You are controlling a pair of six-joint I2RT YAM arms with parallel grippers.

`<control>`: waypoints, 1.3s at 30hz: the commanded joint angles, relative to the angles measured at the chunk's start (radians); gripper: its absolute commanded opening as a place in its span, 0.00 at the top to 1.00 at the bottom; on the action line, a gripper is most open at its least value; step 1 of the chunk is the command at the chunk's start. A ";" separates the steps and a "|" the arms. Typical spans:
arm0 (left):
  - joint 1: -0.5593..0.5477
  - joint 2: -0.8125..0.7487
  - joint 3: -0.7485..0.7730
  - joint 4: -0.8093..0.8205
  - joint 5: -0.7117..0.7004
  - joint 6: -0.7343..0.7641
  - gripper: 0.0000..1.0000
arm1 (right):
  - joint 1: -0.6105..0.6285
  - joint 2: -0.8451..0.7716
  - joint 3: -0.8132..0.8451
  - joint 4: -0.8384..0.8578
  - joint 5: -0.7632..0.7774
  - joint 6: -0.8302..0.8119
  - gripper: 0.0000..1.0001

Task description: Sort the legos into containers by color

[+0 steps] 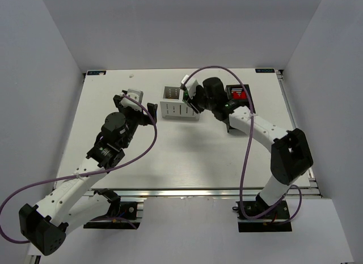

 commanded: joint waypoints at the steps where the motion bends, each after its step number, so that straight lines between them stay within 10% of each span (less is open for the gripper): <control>1: 0.007 -0.012 0.000 0.013 -0.007 0.008 0.02 | -0.020 0.046 0.107 -0.003 0.006 0.017 0.90; 14: 0.007 -0.013 0.000 0.014 -0.006 0.008 0.02 | -0.087 0.201 0.238 -0.014 0.004 0.063 0.80; 26: 0.007 -0.008 0.000 0.013 -0.006 0.008 0.02 | -0.107 0.195 0.233 -0.023 -0.005 0.079 0.36; 31: 0.007 -0.013 0.003 0.008 0.002 0.007 0.02 | -0.115 0.118 0.198 -0.024 0.032 0.102 0.11; 39: 0.007 -0.025 0.014 -0.002 0.065 -0.010 0.02 | -0.115 -0.288 0.027 -0.111 -0.029 0.220 0.11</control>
